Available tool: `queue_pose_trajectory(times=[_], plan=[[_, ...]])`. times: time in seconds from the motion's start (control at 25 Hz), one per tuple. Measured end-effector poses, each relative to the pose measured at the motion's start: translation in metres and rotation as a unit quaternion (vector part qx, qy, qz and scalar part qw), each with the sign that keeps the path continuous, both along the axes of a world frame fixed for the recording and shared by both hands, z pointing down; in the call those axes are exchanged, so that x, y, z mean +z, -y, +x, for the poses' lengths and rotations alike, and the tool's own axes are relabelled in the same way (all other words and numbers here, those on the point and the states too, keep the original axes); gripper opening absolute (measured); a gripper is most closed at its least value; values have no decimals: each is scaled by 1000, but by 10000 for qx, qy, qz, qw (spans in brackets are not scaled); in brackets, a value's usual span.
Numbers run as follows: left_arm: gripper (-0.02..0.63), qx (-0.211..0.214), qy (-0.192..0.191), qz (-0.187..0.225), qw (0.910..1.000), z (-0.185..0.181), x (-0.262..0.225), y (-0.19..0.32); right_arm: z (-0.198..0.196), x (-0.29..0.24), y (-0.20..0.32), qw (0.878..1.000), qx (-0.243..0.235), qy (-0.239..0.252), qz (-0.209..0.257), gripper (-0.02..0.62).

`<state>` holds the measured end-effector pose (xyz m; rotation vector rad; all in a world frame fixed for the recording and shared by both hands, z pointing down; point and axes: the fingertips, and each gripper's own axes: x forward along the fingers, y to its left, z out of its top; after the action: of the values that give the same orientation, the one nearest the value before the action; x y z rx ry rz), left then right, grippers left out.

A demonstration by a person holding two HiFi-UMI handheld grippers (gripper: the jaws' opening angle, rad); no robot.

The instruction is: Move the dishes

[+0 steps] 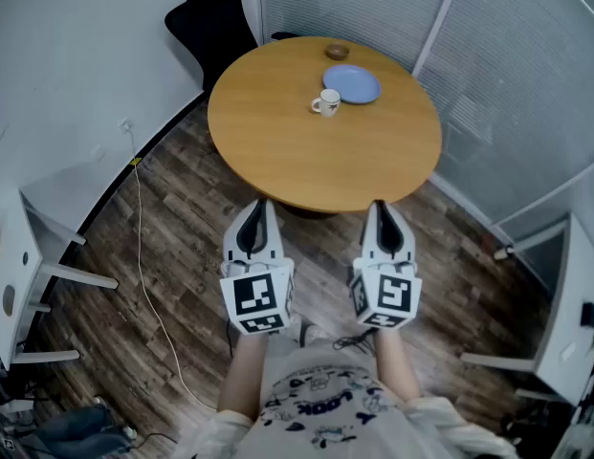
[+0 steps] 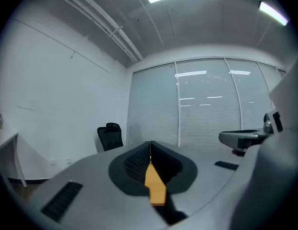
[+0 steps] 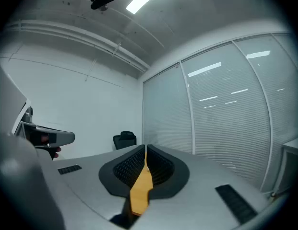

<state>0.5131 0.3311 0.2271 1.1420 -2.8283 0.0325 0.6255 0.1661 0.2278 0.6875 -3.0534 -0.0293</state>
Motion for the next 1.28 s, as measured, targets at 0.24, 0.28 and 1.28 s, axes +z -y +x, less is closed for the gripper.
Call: queue_pose_trajectory(times=[0.24, 0.28, 1.28], plan=[[6, 9, -7, 1, 10000, -5, 1, -3, -6, 0, -4, 10000, -2, -45, 9, 17], [6, 9, -12, 2, 10000, -6, 1, -3, -7, 0, -4, 10000, -6, -48, 13, 17], [6, 51, -91, -80, 9999, -65, 19, -26, -57, 17, -13, 9995, 291, 12, -154, 17]])
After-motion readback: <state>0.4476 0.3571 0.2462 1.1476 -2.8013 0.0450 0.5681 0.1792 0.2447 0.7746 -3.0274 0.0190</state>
